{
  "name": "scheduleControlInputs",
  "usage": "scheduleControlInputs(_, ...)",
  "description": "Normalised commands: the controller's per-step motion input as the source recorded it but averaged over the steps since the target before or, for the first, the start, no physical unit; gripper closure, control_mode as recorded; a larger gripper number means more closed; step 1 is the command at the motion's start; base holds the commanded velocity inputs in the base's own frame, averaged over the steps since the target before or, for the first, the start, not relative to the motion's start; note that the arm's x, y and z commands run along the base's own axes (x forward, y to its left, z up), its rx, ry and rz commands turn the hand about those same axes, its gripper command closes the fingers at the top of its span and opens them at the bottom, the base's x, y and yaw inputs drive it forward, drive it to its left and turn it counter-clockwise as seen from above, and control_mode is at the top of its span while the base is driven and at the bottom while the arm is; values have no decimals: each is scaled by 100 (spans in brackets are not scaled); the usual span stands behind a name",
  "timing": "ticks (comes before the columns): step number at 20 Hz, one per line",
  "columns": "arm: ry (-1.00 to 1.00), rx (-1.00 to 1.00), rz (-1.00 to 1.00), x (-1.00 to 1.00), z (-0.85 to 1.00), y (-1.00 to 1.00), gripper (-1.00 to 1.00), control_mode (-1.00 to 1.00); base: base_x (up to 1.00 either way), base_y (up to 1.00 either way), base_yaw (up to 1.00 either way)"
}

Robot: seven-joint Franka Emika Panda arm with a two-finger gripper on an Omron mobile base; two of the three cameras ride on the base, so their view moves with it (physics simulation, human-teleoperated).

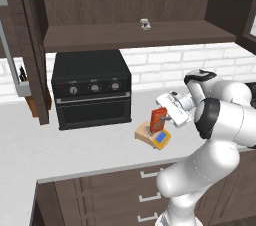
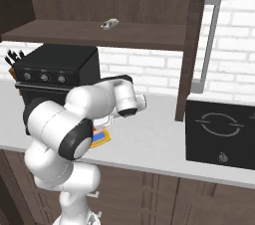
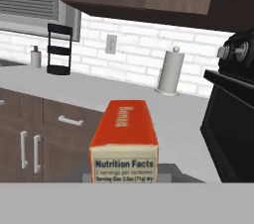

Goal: Pick the boxed food and place it on the digital scale for weighing, and close the cabinet.

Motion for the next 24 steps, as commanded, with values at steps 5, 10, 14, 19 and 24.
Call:
scheduleControlInputs(5,-3,0,0,6,-2,5,100,-100,0,0,0)
scheduleControlInputs(10,2,0,0,20,-10,13,100,-100,0,0,0)
scheduleControlInputs(14,8,0,1,14,-22,2,100,-100,0,0,0)
scheduleControlInputs(19,4,0,4,16,-28,0,100,-100,0,0,0)
scheduleControlInputs(24,0,0,4,23,-14,0,100,-100,0,0,0)
